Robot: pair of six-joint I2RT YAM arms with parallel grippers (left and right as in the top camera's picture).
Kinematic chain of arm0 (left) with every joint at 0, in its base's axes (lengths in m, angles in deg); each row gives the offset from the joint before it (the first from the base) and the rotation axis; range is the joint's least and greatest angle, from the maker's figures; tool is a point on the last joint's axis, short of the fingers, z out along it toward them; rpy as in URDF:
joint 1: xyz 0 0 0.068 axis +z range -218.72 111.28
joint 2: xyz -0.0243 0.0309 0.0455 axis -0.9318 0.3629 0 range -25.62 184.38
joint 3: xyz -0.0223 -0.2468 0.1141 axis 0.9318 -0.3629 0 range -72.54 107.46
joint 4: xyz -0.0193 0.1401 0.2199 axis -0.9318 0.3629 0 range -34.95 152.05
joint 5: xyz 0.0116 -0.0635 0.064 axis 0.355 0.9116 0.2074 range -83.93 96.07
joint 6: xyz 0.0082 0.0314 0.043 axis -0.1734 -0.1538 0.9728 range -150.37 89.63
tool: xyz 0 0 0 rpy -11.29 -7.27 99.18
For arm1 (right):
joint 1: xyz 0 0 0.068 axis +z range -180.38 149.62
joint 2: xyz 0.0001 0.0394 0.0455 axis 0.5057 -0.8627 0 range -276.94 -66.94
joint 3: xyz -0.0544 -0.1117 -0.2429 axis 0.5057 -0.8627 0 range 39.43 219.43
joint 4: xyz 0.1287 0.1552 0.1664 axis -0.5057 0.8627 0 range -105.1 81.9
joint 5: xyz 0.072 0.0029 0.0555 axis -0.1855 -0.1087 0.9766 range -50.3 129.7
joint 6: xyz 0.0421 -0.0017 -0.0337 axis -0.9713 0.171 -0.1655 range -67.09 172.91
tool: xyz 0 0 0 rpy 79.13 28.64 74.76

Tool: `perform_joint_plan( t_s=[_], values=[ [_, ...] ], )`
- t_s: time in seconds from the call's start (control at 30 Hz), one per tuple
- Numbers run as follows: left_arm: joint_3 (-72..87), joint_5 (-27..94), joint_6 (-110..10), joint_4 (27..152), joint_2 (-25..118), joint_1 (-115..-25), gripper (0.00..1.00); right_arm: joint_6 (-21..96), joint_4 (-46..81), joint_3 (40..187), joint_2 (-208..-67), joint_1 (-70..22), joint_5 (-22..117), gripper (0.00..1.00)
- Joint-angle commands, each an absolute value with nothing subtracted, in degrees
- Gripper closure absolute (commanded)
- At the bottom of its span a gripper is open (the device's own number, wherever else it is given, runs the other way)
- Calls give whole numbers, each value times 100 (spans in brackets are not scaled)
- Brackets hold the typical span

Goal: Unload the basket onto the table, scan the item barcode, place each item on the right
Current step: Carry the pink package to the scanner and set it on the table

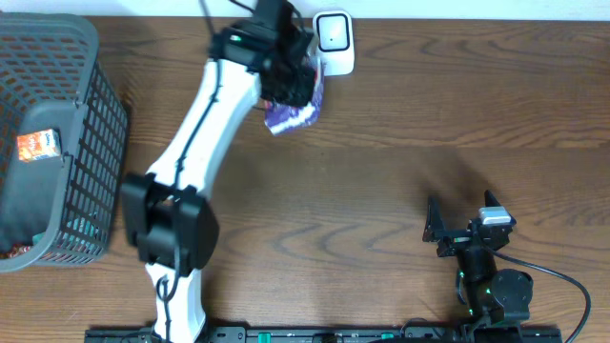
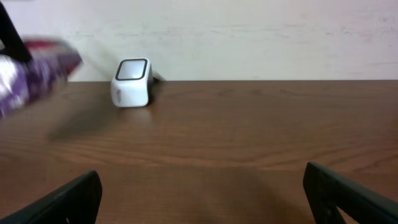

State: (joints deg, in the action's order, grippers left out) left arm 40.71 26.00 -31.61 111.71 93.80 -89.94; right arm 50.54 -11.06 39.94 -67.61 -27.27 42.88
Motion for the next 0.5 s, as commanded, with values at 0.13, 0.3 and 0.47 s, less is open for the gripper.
perform_joint_plan(
  t_s=[0.13,0.3,0.47],
  values=[
    [4087,2333,-3884,11289,9802,-9345,92,4997,-1098,3979,-6728,-2740,4305,1],
    [4095,2335,-4057,11285,9771,-9455,49,4997,-1098,3979,-6728,-2740,4305,1],
    [4157,2335,-4053,11287,9498,-9398,7,4997,-1098,3979,-6728,-2740,4305,1]
  ],
)
